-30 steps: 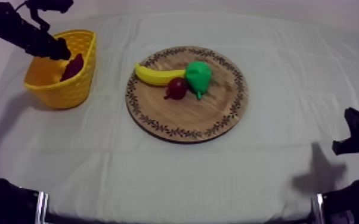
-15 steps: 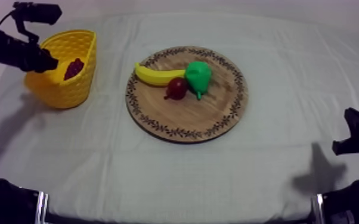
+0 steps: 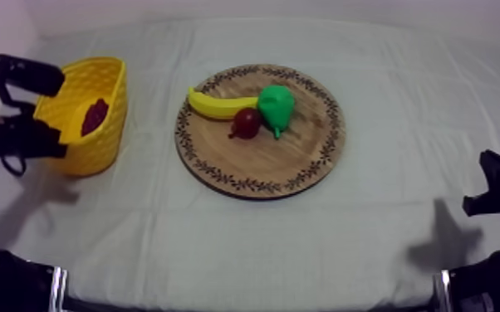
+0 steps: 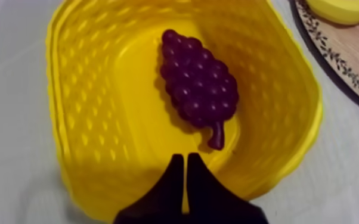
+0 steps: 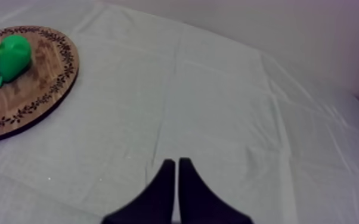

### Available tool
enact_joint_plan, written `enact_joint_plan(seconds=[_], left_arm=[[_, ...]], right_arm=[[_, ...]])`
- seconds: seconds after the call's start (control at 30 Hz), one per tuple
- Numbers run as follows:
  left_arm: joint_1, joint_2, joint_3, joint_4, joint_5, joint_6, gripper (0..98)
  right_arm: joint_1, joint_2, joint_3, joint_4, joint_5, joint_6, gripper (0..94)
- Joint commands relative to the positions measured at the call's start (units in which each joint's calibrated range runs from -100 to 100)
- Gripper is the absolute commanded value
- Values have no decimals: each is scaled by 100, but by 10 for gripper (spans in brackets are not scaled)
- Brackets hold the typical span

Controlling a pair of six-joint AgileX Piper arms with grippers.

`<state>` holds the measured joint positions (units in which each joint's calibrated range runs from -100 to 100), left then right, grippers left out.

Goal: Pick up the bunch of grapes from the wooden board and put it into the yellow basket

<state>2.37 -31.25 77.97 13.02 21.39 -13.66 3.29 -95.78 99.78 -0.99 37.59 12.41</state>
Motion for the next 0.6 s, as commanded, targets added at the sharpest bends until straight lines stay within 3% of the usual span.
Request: enact_joint_plan(seconds=[0.0,0.17,0.33,0.57], left_arm=[[-5,-1020,673,1,-74,16,1],[72,-2347,1603,-23,-276,185,0],[306,-3417,2060,-512,-11,701,0],[350,-4795,2156,-1069,686,1140,0]], right_arm=[[0,2,-1,-1,-1,1,3],[0,2,-1,-1,-1,1,3],[0,2,-1,-1,-1,1,3],[0,2,-1,-1,-1,1,3]])
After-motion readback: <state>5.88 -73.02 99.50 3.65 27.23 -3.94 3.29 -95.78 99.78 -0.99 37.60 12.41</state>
